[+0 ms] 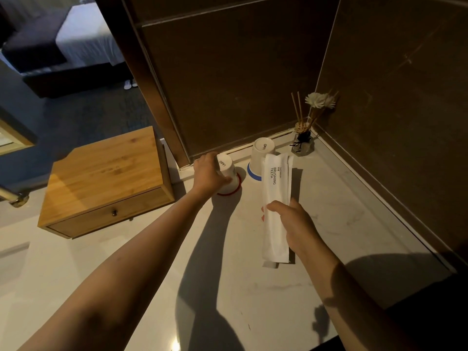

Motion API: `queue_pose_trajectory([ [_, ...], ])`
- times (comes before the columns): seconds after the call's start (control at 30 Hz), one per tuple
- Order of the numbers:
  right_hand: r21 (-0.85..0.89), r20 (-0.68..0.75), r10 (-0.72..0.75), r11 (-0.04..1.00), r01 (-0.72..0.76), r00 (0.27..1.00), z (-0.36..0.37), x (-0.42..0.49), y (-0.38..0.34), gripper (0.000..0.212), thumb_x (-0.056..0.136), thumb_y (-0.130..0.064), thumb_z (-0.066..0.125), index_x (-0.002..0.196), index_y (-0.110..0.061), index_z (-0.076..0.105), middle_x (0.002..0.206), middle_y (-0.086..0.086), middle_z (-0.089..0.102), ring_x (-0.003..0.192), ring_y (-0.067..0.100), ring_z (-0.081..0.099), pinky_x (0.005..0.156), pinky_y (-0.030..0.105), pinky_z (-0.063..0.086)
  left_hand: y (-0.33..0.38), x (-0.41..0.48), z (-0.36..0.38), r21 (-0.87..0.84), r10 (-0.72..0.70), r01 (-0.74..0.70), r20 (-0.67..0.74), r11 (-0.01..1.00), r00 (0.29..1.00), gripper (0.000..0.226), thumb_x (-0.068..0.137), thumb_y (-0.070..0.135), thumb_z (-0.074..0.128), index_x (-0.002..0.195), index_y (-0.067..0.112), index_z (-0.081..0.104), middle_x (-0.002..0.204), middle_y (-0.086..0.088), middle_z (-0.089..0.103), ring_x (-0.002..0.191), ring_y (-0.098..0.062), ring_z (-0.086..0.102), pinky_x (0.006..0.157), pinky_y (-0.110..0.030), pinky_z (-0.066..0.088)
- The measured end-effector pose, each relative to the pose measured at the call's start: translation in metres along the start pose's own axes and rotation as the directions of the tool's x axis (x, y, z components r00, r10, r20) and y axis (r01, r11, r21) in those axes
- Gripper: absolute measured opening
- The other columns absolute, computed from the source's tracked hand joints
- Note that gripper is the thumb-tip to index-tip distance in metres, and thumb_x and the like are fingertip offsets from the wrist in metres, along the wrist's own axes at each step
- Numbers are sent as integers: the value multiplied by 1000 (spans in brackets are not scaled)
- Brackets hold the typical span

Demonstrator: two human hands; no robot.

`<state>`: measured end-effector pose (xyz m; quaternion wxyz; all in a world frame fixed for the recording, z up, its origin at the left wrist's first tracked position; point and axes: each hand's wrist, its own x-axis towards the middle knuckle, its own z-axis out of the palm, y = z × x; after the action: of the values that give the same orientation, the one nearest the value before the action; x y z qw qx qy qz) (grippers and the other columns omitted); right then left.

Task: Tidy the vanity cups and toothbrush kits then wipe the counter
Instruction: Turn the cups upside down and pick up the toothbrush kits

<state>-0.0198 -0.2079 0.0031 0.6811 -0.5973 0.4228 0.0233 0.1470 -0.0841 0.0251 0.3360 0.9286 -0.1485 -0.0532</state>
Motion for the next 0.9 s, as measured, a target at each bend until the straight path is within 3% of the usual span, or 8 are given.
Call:
queue_pose_trajectory([
  [0.1,-15,-2,-4,1000,4,1000,1,-5,-1,51,55,-44,72,103,-38,54,102,2,71,92,28,69,88,57,53,-1,-1,-1,-4,21,-21,17,1000,1000,73,66,22,80,129,12,44,131,-12,49,121,-29,39,98,-41,41],
  [0.2,-63,-19,-22,998,21,1000,1,-12,-4,51,63,-43,71,110,-36,51,111,3,67,99,30,66,91,57,52,-1,-7,-8,-110,0,7,69,994,998,83,69,29,79,138,17,34,142,-11,40,130,-31,34,106,-50,36],
  [0.37,-212,17,-111,971,112,994,8,-29,-17,48,82,-37,67,125,-29,46,120,5,61,108,29,61,95,56,50,0,-56,-22,-456,-137,63,-132,888,982,51,85,38,59,130,17,44,131,-7,50,117,-23,50,91,-32,45],
  [0.5,-322,174,-145,926,195,974,29,-53,-29,48,85,-37,65,128,-25,46,119,7,62,107,29,61,96,54,49,2,-109,-17,-616,-163,277,237,738,958,44,86,43,54,124,20,50,129,-2,53,109,-17,55,86,-27,46],
  [0.57,-345,254,-140,911,225,957,41,-65,-31,47,86,-34,65,128,-22,49,119,9,63,107,30,61,97,54,49,5,-122,-21,-709,-166,364,335,604,928,34,87,40,55,117,23,52,122,-2,56,98,-14,58,84,-31,51],
  [0.67,-388,291,-135,889,246,947,55,-78,-31,47,86,-34,65,128,-19,51,124,9,61,110,30,60,100,55,46,-1,-129,-32,-783,-220,394,328,481,919,36,88,29,57,121,19,49,123,-4,56,101,-20,60,90,-42,50],
  [0.77,-408,330,-156,866,290,931,67,-88,-32,48,86,-35,65,129,-20,50,125,10,61,112,31,59,101,57,45,-11,-134,-46,-830,-216,399,338,389,916,38,87,22,59,123,17,49,123,-6,58,107,-26,59,86,-39,53],
  [0.9,-372,394,-186,863,341,900,86,-102,-30,47,86,-34,64,128,-20,49,124,9,61,112,30,60,99,54,47,-27,-138,-63,-856,-241,349,273,382,931,37,87,22,59,122,18,51,118,-7,62,105,-25,63,86,-42,55],
])
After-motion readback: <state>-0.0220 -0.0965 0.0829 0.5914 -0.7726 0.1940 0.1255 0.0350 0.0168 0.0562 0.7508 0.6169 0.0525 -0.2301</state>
